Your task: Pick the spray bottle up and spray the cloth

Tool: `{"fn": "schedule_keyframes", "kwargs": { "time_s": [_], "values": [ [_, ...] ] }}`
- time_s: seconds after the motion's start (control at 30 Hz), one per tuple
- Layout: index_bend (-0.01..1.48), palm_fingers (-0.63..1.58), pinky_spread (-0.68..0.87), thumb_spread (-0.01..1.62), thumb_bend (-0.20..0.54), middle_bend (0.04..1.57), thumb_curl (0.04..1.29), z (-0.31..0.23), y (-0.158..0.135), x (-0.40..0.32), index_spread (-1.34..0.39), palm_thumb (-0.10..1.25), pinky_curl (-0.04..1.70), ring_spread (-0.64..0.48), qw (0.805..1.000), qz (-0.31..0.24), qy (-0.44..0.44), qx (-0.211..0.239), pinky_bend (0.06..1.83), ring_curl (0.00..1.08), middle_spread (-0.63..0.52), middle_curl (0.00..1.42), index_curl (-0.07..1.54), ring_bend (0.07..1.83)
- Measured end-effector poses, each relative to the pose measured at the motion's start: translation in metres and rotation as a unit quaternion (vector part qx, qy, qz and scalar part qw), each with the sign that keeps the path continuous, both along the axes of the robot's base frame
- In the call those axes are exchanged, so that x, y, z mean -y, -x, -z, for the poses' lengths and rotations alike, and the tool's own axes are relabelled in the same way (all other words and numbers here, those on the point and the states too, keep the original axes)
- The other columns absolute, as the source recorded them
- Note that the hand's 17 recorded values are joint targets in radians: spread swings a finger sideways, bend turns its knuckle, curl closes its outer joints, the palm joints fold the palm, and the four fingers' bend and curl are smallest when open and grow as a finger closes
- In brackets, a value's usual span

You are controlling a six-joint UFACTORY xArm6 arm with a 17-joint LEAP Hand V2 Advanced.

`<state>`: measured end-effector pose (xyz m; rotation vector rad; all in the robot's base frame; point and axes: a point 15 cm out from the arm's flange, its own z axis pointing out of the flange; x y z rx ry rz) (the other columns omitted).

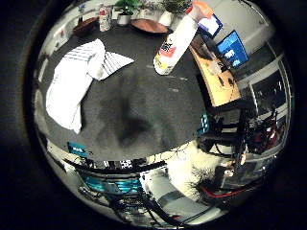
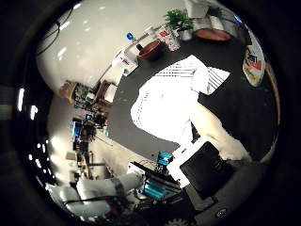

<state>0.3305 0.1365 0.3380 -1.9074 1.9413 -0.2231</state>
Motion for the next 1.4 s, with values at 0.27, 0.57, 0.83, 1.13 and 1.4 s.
{"fn": "schedule_keyframes", "kwargs": {
  "time_s": [0.27, 0.57, 0.83, 1.13, 1.4],
  "values": [
    [0.20, 0.25, 0.64, 1.00, -0.020, 0.18, 0.56, 0.002, 0.002, 0.001, -0.21, 0.88, 0.25, 0.34, 1.000, -0.003, 0.004, -0.006, 0.55, 0.21, 0.20, 0.25, 0.38, 0.20],
    [0.20, 0.26, 0.64, 1.00, -0.020, 0.18, 0.56, 0.002, 0.002, 0.001, -0.21, 0.88, 0.25, 0.33, 1.000, -0.004, 0.003, -0.007, 0.57, 0.21, 0.20, 0.25, 0.38, 0.19],
    [0.19, 0.31, 0.64, 0.98, -0.030, 0.18, 0.55, -0.012, 0.005, 0.002, -0.25, 0.82, 0.25, 0.31, 1.000, -0.028, 0.011, 0.009, 0.61, 0.23, 0.15, 0.25, 0.36, 0.24],
    [0.18, 0.33, 0.64, 0.98, -0.024, 0.19, 0.54, -0.071, 0.007, 0.043, -0.27, 0.78, 0.24, 0.28, 0.998, -0.013, 0.019, 0.060, 0.67, 0.24, 0.11, 0.27, 0.33, 0.27],
    [0.18, 0.33, 0.63, 0.97, -0.025, 0.19, 0.54, -0.107, 0.007, 0.115, -0.27, 0.76, 0.23, 0.28, 0.992, 0.045, 0.046, 0.106, 0.69, 0.23, 0.10, 0.28, 0.33, 0.29]
  ]
}}
